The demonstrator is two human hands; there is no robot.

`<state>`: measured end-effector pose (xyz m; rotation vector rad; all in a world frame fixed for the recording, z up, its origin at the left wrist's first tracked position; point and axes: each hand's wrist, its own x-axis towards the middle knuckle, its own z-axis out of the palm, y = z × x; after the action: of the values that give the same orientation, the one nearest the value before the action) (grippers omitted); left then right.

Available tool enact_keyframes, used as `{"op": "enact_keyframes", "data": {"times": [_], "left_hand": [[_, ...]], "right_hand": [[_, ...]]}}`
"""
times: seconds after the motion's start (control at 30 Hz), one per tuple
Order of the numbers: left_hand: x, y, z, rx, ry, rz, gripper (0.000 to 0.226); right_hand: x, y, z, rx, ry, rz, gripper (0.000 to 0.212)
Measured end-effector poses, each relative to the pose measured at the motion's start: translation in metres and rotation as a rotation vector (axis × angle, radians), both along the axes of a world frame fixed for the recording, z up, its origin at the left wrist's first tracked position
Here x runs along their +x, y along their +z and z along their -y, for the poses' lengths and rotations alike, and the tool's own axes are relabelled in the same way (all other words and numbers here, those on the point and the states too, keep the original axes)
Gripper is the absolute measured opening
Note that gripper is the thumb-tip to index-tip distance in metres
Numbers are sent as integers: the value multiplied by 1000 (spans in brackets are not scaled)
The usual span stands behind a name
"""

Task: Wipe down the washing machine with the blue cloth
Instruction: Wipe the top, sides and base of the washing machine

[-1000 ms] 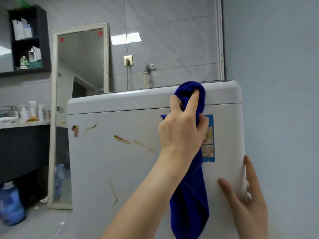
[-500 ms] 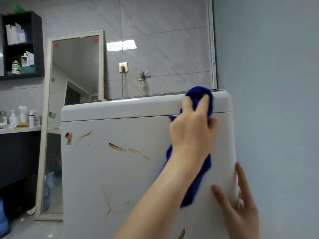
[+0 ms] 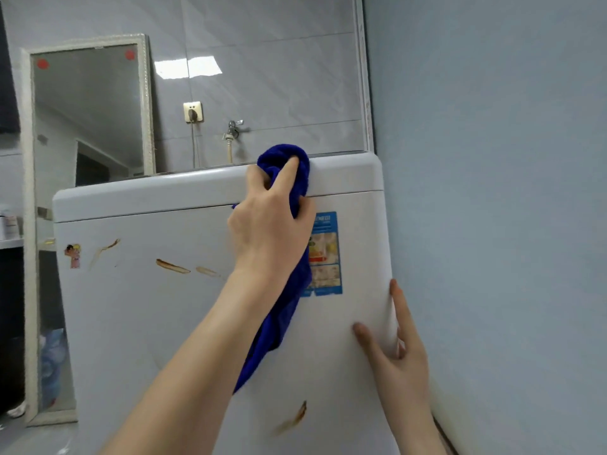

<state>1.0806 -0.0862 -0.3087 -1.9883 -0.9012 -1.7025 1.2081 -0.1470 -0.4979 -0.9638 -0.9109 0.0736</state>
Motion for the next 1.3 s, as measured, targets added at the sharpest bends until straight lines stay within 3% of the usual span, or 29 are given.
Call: {"op": "enact_keyframes", "data": {"times": [0.27,0.4,0.63,0.77,0.87,0.97,1.03,1.13,1.3], "left_hand": [[22,1,11,123,2,-104,49],[11,-34,2,190,9,-118,48],[-23,-191,-3,-20,-84,-75,49],[-29,-168,-9,-41,-94,42,47],[-29,-120,-16,-36,-48,193,49],[-26,-121,-19,-44,-22,250,48],[-26,-155,-17,-95,-76,233,46],[-29,-204,-15,-143,-163,214,43],[-42,-166,-19,-111,-115,235,47]], "right_hand": [[1,-1,0,47,46,35,77],[3,-1,0,24,47,26,77],[7,-8,-8,33,-82,115,79],[-2,-12,-9,-38,-217,180,74],[-16,-12,-13,-59,-599,333,76],[-33,4,-28,159,-803,669,59],[-41,21,-40,251,-815,835,53],[-39,27,-51,220,-799,837,55],[-22,-5,-51,154,-806,895,58]]}}
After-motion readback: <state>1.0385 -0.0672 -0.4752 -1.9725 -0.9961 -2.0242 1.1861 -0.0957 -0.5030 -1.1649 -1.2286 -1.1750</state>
